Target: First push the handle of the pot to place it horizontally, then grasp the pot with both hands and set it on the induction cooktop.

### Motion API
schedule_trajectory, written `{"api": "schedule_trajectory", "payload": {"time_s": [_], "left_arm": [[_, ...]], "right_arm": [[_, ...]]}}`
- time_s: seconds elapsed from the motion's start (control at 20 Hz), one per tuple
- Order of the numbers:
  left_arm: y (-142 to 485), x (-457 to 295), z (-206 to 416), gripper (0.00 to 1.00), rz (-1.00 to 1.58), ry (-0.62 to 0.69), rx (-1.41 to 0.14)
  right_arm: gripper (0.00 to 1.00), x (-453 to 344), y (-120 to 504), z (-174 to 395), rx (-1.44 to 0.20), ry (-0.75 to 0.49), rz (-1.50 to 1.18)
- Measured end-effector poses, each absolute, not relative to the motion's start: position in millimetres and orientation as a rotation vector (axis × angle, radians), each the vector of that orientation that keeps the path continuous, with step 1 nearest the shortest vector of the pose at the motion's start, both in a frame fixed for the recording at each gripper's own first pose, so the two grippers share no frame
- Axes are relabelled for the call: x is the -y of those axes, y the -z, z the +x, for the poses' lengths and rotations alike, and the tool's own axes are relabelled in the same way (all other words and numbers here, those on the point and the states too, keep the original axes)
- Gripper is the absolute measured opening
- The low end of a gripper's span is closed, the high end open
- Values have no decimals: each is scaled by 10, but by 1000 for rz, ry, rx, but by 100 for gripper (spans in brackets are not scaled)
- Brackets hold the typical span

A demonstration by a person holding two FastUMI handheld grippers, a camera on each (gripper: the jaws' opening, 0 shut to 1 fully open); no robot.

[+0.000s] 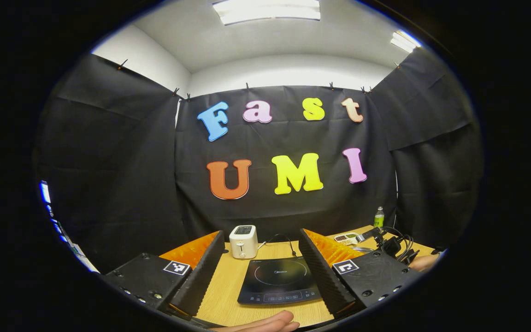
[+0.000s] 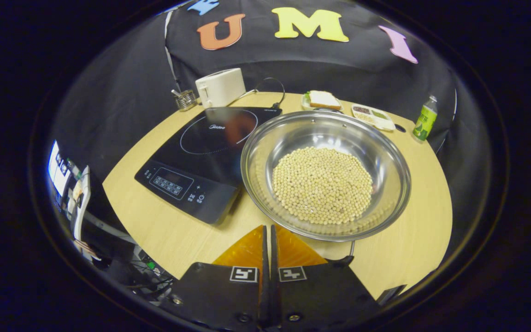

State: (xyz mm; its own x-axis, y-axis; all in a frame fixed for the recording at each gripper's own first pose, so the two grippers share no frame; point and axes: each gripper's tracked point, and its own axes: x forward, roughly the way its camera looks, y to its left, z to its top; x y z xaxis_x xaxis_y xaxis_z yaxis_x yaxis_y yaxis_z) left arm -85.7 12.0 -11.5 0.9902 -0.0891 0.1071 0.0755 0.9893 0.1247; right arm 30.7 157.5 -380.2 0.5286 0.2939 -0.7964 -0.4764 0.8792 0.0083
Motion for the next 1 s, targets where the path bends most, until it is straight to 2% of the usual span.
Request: {"api": "schedule_trajectory", "payload": {"time_s": [0.1, 0.2, 0.35, 0.45, 0.55, 0.8, 0.85, 1.0], "left_arm": [[124, -112, -840, 96, 122, 84, 111], [118, -103, -845, 96, 126, 82, 113], [107, -85, -864, 96, 127, 82, 119], [129, -65, -859, 96, 125, 87, 117], [125, -44, -862, 96, 133, 92, 115], [160, -1, -851, 96, 141, 97, 110], [154, 8, -856, 96, 141, 99, 111], [182, 53, -853, 96, 145, 106, 106]], "right_arm": [[0, -1541, 3802, 293, -904, -468, -238], [4, -1508, 3785, 281, -901, -459, -241], [1, -1536, 3813, 208, -906, -477, -227], [4, -1517, 3877, 178, -935, -481, -210], [1, -1515, 3892, 157, -955, -482, -183], [4, -1401, 3888, 170, -948, -468, -205], [0, -1367, 3883, 174, -946, -464, -213], [4, -1265, 3875, 177, -940, -457, -237]]}}
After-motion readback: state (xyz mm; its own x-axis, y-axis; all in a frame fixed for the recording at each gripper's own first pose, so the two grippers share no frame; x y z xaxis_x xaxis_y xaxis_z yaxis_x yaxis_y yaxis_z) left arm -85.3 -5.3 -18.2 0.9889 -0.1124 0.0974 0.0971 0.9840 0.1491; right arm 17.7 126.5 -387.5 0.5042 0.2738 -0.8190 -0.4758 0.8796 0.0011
